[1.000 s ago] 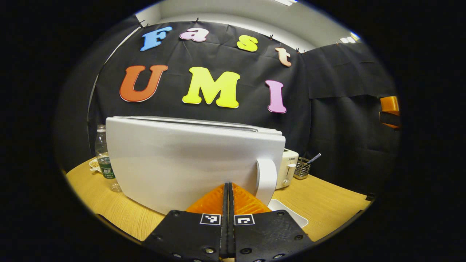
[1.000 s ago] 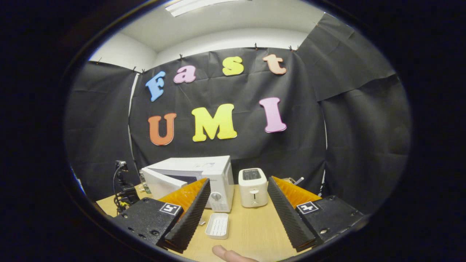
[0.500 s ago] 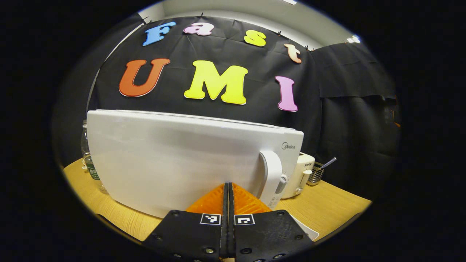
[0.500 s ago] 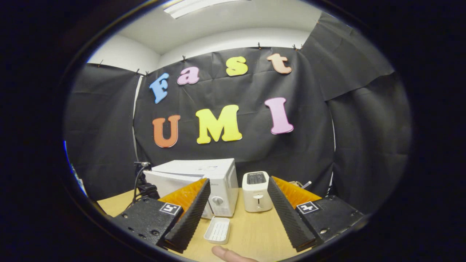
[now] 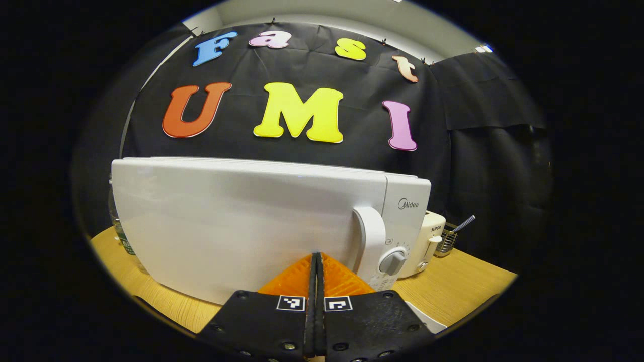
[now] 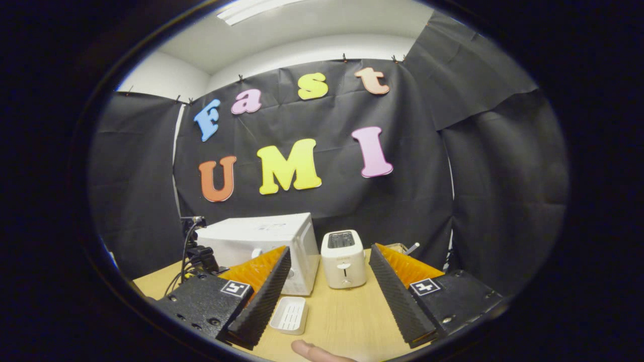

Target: Open the microwave oven with the left hand, put the food in, and close the microwave oven.

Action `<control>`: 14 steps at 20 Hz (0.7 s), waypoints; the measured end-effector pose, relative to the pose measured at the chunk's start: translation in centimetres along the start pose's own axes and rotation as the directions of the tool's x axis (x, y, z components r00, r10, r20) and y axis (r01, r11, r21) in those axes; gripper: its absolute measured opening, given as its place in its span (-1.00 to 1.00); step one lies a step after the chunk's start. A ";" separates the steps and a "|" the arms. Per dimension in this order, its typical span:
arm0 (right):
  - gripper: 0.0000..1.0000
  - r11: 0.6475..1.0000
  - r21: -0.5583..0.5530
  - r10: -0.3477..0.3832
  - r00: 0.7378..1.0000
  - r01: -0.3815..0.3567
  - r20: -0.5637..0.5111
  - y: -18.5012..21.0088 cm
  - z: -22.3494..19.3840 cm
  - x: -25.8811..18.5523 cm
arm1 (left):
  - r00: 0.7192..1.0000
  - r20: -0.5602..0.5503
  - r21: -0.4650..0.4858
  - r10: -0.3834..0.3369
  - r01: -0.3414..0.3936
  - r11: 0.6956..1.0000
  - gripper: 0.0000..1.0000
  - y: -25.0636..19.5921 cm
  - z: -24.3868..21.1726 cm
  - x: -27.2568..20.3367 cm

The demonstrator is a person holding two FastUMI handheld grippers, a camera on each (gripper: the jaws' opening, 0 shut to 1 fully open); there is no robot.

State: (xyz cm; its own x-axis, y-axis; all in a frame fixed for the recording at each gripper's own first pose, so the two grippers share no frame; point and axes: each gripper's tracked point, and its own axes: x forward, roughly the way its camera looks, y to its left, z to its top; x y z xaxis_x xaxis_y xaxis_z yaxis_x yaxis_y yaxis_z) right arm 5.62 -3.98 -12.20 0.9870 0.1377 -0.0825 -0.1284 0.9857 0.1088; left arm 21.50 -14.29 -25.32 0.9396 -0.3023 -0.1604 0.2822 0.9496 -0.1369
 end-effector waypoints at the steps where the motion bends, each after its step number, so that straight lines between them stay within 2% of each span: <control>1: 1.00 1.000 0.004 -0.014 1.000 0.014 -0.003 -0.5 -0.1 -0.1 | 1.000 -0.008 0.002 -0.005 0.005 1.000 -1.00 0.0 -0.1 -0.1; 4: 1.00 0.997 0.016 -0.073 0.997 0.073 -0.016 -2.2 -0.4 -0.7 | 0.999 -0.027 0.005 0.038 -0.038 0.999 -1.00 0.9 0.5 -1.0; 5: 0.79 0.997 0.027 -0.074 0.997 0.075 -0.027 -2.1 -0.6 -1.0 | 0.999 -0.019 0.000 0.042 -0.042 0.999 -1.00 0.8 1.1 -1.8; 6: 1.00 0.996 0.040 -0.078 0.996 0.080 -0.034 -2.2 -0.6 -1.4 | 0.999 -0.010 -0.008 0.040 -0.040 0.999 -1.00 0.7 1.8 -2.7; 9: 1.00 0.994 0.051 -0.091 0.995 0.092 -0.031 -2.4 0.1 -2.6 | 0.999 0.025 -0.014 0.028 -0.027 1.000 -0.95 0.0 4.3 -5.9; 11: 1.00 0.995 0.045 -0.091 0.996 0.092 -0.021 -2.0 0.8 -3.6 | 0.996 0.053 0.016 0.066 -0.067 0.998 -0.94 0.4 6.1 -8.6; 12: 1.00 0.995 0.042 -0.092 0.996 0.092 -0.013 -1.8 1.2 -4.2 | 0.995 0.056 0.032 0.083 -0.085 0.996 -0.58 0.5 6.7 -9.8; 14: 1.00 0.995 0.031 -0.093 0.996 0.093 0.006 -1.4 1.9 -5.3 | 0.996 0.057 0.040 0.067 -0.069 0.997 0.15 -0.8 7.9 -12.3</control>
State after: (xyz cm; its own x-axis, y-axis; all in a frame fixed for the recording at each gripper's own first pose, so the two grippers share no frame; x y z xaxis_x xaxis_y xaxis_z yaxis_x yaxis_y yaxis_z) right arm 0.76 -6.23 -10.02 0.9952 0.0451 -0.0868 -0.0335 0.9908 0.1312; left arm 11.21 -10.62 -15.52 0.9659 -0.2331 -0.1129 0.2243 0.9707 -0.0858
